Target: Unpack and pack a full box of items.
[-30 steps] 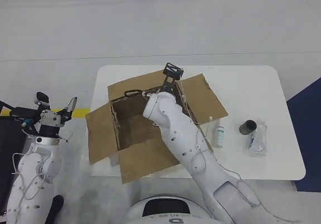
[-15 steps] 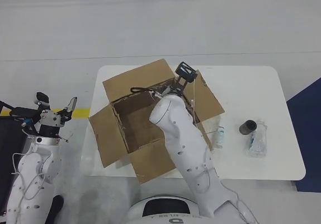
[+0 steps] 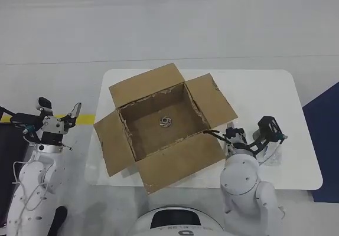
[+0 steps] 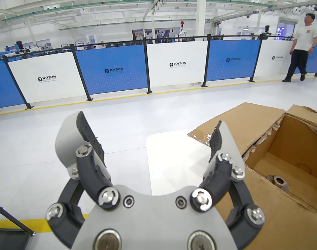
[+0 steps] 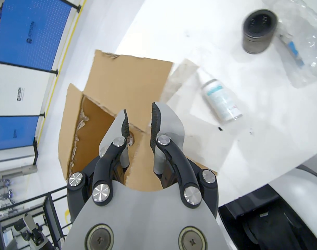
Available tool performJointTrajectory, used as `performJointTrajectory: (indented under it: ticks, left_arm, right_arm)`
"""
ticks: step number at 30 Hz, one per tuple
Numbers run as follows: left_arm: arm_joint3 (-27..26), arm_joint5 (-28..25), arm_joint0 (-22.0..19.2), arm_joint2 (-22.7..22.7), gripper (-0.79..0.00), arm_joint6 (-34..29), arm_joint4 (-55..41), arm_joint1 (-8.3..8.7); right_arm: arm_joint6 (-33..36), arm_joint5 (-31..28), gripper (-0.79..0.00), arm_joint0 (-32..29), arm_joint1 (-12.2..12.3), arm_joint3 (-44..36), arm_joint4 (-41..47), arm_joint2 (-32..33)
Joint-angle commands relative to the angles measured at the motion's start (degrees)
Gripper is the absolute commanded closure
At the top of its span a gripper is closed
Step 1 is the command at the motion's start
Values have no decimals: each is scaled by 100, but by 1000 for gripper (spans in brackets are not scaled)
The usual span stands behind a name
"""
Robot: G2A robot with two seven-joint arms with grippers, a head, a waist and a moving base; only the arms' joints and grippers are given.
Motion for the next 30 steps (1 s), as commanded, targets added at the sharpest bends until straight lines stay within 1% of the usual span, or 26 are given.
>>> performJointTrajectory:
  ticks: [1, 4, 8, 13, 16, 21, 23, 25, 27, 29, 30]
  left_arm:
    - [0, 0, 0, 0, -785, 0, 0, 0]
    - [0, 0, 0, 0, -785, 0, 0, 0]
    - [0, 0, 0, 0, -785, 0, 0, 0]
    - [0, 0, 0, 0, -785, 0, 0, 0]
    - [0, 0, 0, 0, -785, 0, 0, 0]
    - [0, 0, 0, 0, -785, 0, 0, 0]
    - [0, 0, 0, 0, -785, 0, 0, 0]
    - [0, 0, 0, 0, -785, 0, 0, 0]
    - [0, 0, 0, 0, -785, 0, 0, 0]
    - [0, 0, 0, 0, -785, 0, 0, 0]
    - [0, 0, 0, 0, -785, 0, 0, 0]
  right_arm:
    - [-443, 0, -234, -238, -59, 16, 686, 357]
    - [-751, 0, -265, -412, -136, 161, 1383, 812]
    - [-772, -109, -283, -300, -142, 562, 1703, 939]
    - [-576, 0, -317, 205, -104, 1308, 1293, 958]
    - [-420, 0, -332, 455, -148, 1724, 987, 1101]
    - [-50, 0, -363, 674, -282, 2065, 308, 1169]
    - [166, 0, -388, 720, -286, 2119, 48, 1171]
    - [360, 0, -483, 764, -284, 2159, -246, 1174]
    - [578, 0, -662, 818, -282, 2261, -607, 1155]
    - [862, 0, -708, 911, -276, 2391, -1035, 1135]
    - [1038, 0, -708, 976, -269, 2456, -1254, 1092]
